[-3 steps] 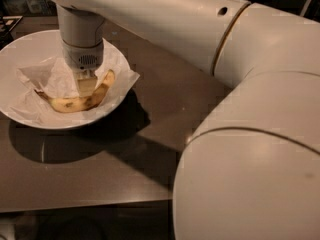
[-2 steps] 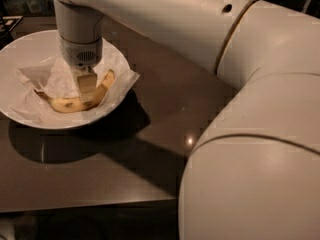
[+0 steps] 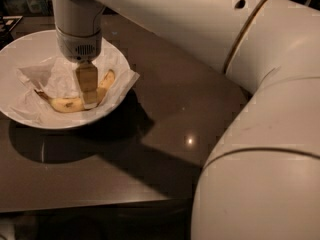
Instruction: Pick banana from white bowl
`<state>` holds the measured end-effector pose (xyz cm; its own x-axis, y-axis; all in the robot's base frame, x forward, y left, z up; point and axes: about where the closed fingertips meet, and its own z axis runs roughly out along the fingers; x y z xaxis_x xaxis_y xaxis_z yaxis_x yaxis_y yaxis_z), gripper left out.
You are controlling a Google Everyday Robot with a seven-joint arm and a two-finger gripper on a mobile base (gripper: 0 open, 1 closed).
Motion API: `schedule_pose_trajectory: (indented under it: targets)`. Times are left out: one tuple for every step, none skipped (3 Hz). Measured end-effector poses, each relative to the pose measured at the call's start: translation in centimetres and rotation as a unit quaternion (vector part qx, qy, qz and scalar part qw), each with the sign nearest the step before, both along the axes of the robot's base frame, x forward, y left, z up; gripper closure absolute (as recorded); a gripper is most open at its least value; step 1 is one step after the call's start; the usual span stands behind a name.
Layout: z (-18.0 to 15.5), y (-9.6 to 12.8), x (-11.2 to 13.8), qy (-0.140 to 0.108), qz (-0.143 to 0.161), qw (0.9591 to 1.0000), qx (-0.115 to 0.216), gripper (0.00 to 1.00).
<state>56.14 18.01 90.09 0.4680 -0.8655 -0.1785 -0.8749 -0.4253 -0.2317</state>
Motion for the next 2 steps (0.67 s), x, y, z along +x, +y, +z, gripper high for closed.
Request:
schedule_pose_trajectory:
  targets:
    - [0.09, 0.05, -0.08, -0.001, 0.0, 1.0, 0.002, 0.33]
    - [-0.33, 0.02, -0.28, 0.004, -0.006, 1.0, 0.002, 0.47]
